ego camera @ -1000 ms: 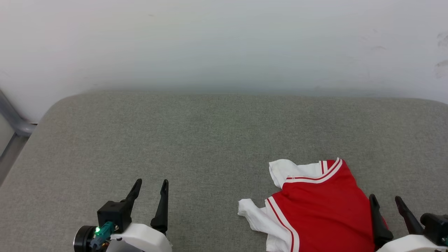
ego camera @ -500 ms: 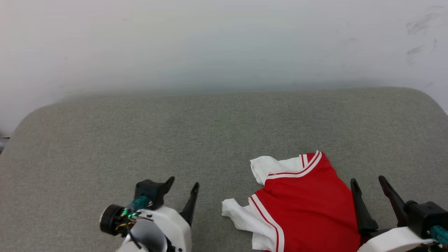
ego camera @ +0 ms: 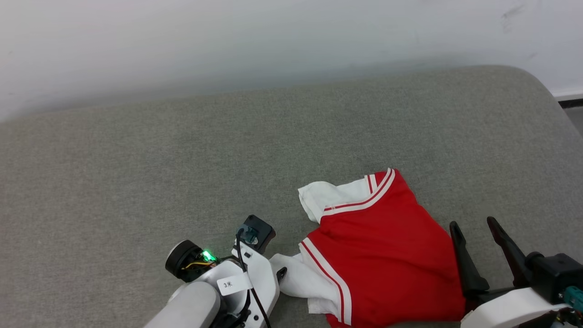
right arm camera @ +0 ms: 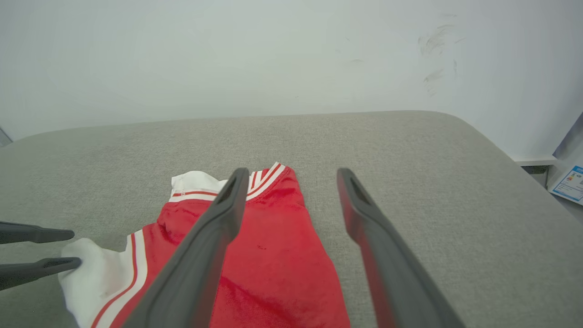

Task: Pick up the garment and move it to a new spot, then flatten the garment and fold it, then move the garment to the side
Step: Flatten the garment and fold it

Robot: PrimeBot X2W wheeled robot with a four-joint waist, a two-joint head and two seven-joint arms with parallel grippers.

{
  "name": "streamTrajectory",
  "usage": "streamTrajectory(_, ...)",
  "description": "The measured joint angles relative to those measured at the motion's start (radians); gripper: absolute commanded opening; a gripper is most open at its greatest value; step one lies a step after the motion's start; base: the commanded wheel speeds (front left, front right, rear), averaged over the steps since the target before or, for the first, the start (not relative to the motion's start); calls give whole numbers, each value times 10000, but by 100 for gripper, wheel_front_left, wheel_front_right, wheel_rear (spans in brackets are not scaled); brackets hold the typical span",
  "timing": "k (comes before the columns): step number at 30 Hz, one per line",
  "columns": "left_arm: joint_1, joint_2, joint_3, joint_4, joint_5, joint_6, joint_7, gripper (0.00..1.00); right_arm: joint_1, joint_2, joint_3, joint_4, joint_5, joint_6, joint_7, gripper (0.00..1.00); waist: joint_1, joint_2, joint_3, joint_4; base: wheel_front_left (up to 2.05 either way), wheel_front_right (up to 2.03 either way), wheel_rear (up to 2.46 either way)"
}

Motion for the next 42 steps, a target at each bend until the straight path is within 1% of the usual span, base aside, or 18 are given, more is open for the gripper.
streamTrajectory(7,-785,211,-865,560,-207,-412,1778,100,-235,0,35,201,253,0,-109,100,0,0,613,-285,0,0,0)
streamTrajectory(8,-906,257,-1005,581,-301,-437,2031,81,-258,0,44,265,305,0,-121,100,0,0,671,-322,0,0,0)
streamTrajectory(9,-1006,299,-1141,591,-391,-466,2242,49,-275,0,40,297,332,0,-148,100,0,0,713,-357,0,0,0)
streamTrajectory(10,-1101,355,-1275,573,-422,-487,2349,23,-301,0,27,326,349,0,-186,100,0,0,751,-385,0,0,0)
streamTrajectory(11,-1151,407,-1406,546,-454,-493,2368,0,-332,0,0,355,403,0,-192,100,0,0,778,-407,0,0,0)
streamTrajectory(14,-1224,512,-1643,485,-531,-541,2255,0,-389,0,-63,437,449,0,-240,100,0,0,788,-410,0,0,0)
streamTrajectory(16,-1221,616,-1611,422,-518,-541,1833,0,-389,0,-176,516,514,0,-253,100,0,0,735,-350,0,0,0)
streamTrajectory(17,-1199,631,-1536,387,-476,-466,1622,0,-383,0,-232,560,518,0,-251,100,0,0,691,-307,0,0,0)
streamTrajectory(20,-1194,821,-1112,165,-337,-6,878,0,-369,0,-372,639,579,0,-238,100,0,0,538,-122,0,0,0)
streamTrajectory(24,-975,1360,-359,-426,-278,782,90,0,-327,0,-428,654,583,0,-163,100,0,0,238,141,0,0,0)
streamTrajectory(28,-286,2117,397,-1005,-497,1559,-40,0,-190,0,-627,644,548,0,-50,100,0,0,-12,470,0,0,0)
streamTrajectory(32,727,2546,1110,-1379,-1030,2326,-69,0,-108,0,-752,594,522,0,52,100,-1,0,-205,790,0,0,0)
streamTrajectory(35,1670,2640,1561,-1344,-1526,2826,-128,0,-35,2,-765,566,489,0,134,100,-1,0,-298,957,0,0,0)
streamTrajectory(37,2245,2598,1814,-1214,-1887,3087,-242,0,-21,0,-779,523,477,0,192,100,-1,0,-341,1024,0,0,0)
streamTrajectory(39,2747,2481,1992,-1047,-2226,3219,-397,0,2,2,-802,495,460,0,263,100,-1,0,-367,1062,0,0,0)
streamTrajectory(42,3242,2230,2113,-777,-2537,3279,-663,0,68,2,-880,449,445,0,353,100,-1,0,-390,1122,0,0,0)
